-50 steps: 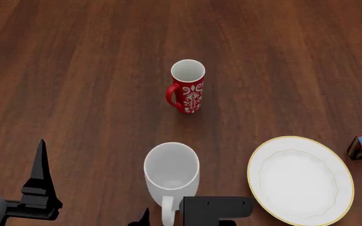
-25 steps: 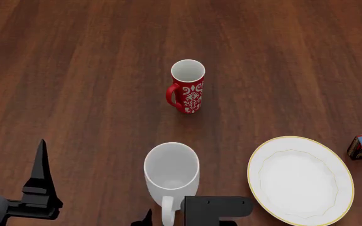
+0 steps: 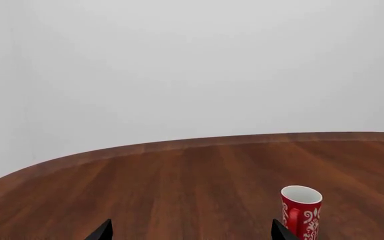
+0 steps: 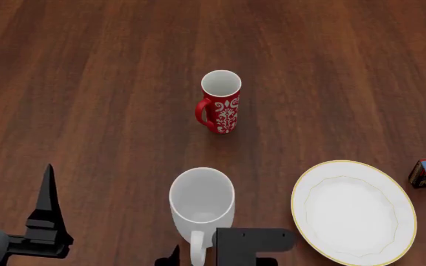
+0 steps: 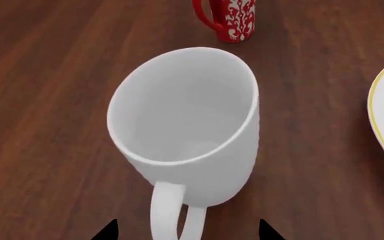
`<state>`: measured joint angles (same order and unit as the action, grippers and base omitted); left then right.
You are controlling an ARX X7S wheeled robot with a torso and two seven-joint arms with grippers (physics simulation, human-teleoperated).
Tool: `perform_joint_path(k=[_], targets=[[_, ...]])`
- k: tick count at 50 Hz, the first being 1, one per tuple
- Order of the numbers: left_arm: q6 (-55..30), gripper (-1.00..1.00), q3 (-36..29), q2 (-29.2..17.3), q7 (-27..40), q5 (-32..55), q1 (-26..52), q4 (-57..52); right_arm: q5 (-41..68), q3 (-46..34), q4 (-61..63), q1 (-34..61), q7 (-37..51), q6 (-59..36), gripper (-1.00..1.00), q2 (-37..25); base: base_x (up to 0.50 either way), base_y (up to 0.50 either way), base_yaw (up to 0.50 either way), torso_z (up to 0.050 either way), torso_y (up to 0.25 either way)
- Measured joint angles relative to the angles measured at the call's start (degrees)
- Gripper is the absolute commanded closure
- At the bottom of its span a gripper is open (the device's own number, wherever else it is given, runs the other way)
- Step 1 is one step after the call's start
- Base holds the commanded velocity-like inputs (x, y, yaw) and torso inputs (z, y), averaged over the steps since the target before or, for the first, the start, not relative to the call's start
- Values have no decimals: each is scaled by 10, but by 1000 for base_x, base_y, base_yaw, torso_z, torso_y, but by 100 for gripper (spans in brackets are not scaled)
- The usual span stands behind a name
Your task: Put the white mug on the plate.
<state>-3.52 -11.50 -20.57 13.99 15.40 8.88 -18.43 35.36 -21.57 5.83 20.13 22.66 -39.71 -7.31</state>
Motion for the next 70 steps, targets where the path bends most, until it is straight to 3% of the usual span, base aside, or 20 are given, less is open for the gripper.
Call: perform_joint_path(k=[70], targets=[[16,-100,-3,-7,6,7,0,17,7,-30,-119,44,-13,51,-100,8,0,0,0,0,0]])
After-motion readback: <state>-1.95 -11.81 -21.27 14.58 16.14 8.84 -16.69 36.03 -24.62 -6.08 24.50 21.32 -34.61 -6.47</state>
